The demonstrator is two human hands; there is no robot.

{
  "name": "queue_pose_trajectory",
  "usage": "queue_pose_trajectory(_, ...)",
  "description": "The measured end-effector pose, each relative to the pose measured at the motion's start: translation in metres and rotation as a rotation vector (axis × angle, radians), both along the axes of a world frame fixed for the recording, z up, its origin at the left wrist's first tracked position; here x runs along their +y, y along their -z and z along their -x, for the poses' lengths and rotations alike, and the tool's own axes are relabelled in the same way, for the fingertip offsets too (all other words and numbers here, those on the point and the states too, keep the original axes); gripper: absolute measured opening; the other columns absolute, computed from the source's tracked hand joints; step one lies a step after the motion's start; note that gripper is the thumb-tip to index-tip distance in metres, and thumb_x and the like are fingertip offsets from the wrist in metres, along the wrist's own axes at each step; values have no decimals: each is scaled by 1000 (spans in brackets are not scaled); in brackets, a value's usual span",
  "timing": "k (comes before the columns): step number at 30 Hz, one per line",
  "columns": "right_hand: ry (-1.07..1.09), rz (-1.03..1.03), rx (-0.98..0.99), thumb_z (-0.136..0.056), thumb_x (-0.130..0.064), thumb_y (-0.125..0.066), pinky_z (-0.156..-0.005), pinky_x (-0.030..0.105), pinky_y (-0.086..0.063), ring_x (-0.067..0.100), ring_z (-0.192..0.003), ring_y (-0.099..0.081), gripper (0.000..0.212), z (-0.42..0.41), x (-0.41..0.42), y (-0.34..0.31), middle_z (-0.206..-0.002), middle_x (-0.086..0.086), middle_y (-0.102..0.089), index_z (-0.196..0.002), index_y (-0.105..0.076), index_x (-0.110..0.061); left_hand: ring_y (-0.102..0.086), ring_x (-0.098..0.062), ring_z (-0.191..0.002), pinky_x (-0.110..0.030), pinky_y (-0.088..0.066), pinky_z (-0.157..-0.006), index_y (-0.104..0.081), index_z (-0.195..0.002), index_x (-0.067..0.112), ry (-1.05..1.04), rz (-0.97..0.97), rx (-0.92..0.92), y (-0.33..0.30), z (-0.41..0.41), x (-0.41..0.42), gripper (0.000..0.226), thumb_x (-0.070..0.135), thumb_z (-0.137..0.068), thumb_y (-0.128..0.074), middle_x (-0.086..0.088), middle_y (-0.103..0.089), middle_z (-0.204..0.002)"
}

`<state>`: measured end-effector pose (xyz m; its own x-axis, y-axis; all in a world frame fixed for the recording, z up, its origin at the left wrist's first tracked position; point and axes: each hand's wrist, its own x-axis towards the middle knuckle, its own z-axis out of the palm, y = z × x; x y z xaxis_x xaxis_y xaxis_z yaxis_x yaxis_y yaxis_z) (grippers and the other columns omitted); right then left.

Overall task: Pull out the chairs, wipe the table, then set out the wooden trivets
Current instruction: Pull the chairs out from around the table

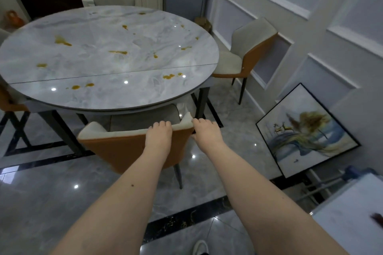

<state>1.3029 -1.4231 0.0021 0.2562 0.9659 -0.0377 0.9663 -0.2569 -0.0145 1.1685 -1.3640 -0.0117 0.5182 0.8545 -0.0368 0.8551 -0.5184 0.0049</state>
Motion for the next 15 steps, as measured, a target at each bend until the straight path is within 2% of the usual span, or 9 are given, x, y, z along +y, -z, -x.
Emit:
queue_pose_trajectory(3, 53, -8, 18, -95, -25, -53, -99, 38, -35, 26, -120, -48, 44, -42, -7, -1, -129, 8, -53, -135, -39, -13, -47, -26, -117, -35, -41, -93, -41, -127, 11, 65, 20, -19, -4, -43, -1, 38, 17, -91, -55, -8, -50, -126)
queue_pose_trajectory(6, 89, 7, 33, -95, -26, -52, -100, 38, -35, 27, -121, -47, 44, -84, -11, 0, -130, 8, -51, -135, -39, -14, -46, -25, -120, -35, -41, -95, -38, -132, 10, 105, 46, -6, -6, -87, 2, 50, 19, -89, -61, -8, -48, -129)
queue_pose_trajectory(11, 142, 19, 6, -92, -20, -57, -96, 35, -35, 25, -118, -48, 44, -180, -8, -3, -129, 7, -52, -132, -40, -15, -46, -26, -119, -35, -42, -92, -42, -124, 11, 165, 69, 36, -10, -187, 13, 34, 17, -93, -54, -8, -49, -129)
queue_pose_trajectory(15, 169, 16, -10, -92, -17, -56, -97, 36, -35, 27, -119, -48, 46, -260, -2, -20, -130, 8, -51, -135, -39, -14, -48, -24, -115, -32, -44, -84, -41, -123, 11, 200, 66, 17, -17, -266, 19, 37, 17, -90, -59, -7, -51, -125)
